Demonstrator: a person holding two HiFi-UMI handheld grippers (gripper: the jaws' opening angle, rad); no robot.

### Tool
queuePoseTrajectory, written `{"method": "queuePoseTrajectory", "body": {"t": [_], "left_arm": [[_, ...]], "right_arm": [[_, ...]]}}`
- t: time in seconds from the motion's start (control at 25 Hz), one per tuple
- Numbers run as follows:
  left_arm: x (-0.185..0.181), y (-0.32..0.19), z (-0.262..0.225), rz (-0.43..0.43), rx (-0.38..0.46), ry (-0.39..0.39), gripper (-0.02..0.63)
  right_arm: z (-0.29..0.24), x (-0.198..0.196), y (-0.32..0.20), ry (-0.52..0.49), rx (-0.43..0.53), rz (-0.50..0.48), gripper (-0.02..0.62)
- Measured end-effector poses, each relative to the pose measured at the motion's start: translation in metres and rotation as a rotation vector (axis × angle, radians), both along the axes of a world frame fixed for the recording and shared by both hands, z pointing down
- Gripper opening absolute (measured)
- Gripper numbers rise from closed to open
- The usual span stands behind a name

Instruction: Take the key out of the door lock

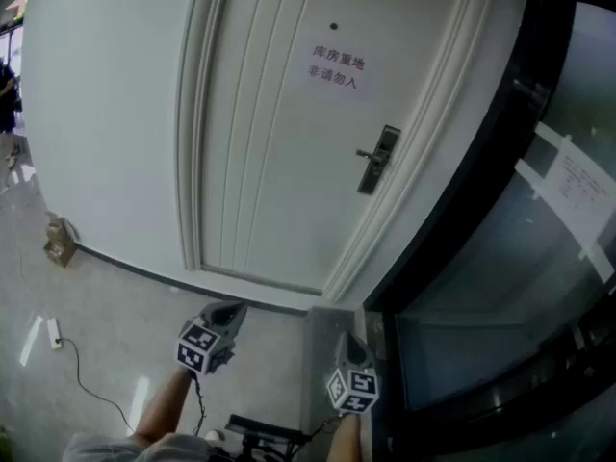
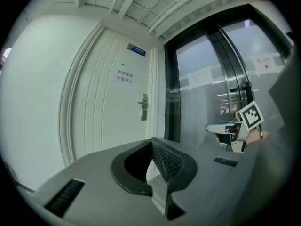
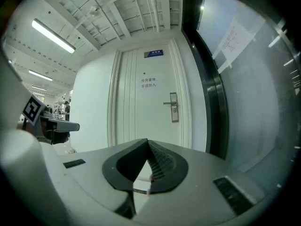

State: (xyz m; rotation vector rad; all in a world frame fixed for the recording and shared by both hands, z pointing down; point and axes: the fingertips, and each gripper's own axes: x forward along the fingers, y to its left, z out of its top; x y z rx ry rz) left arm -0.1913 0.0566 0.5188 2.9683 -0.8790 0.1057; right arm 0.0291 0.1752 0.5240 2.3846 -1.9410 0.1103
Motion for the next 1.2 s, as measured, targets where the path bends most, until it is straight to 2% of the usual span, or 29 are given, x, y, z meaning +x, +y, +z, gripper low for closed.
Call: {"method": "queuePoseTrajectory", "body": {"t": [0.32, 0.52, 0.72, 1.2], "left_arm": [[0.003, -0.002, 0.001, 0.006, 0.0, -0.002, -0.008], [0.01, -0.003, 0.0, 0.012, 0.001, 0.0, -0.008], [0.025, -0.004, 0.0, 0.017, 0.0, -0.004, -0.008], [0.07, -0.003, -0.005, -0.005, 0.011, -0.007, -0.008]], "right_arm": [[-0.004, -0.002, -0.003, -0.029, 0.034, -0.027, 0.011], [-0.006, 0.001, -0.005, -0.007, 0.026, -0.025, 0.011], [-0.005, 0.017, -0.004, -0.01, 0.026, -0.012, 0.011], [-0.006, 0.059, -0.011, -0.009, 0.026, -0.053, 0.011]]}}
